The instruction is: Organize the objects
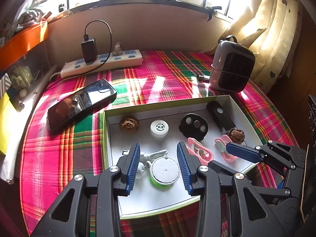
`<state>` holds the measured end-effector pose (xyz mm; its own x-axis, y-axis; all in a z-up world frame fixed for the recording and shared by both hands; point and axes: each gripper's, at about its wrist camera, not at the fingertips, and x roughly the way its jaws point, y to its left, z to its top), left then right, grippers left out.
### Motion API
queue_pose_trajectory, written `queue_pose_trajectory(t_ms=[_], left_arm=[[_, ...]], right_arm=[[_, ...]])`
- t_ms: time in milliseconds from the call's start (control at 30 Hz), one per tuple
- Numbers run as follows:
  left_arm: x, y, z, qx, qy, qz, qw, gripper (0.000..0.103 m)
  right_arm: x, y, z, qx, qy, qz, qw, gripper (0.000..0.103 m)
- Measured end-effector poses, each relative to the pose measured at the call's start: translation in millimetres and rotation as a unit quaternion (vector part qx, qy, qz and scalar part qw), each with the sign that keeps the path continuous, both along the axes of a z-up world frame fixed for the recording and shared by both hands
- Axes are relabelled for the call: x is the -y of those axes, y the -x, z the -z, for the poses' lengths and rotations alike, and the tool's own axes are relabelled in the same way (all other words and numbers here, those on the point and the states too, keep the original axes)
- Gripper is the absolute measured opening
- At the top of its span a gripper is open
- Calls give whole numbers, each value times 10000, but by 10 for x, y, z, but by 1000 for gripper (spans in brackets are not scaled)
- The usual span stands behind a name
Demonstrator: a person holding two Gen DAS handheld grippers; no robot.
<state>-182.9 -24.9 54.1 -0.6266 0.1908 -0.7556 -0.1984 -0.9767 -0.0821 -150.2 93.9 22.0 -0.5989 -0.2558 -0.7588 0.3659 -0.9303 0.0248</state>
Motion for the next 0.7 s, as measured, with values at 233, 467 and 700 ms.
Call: queue_pose_trajectory(t_ms=[233,467,700], left_arm=[[45,-232,-40,-217,102,-218,9995,37],[94,-462,-58,-344,133,-351,9987,38],[91,-666,33,-233,90,-452,9987,38]], right_arm=[[-34,-120,-62,-132,74,71,9999,47],[-43,-280,-134,-306,40,139,9994,47],[-89,-478,-147,-370,50,219,9991,50]])
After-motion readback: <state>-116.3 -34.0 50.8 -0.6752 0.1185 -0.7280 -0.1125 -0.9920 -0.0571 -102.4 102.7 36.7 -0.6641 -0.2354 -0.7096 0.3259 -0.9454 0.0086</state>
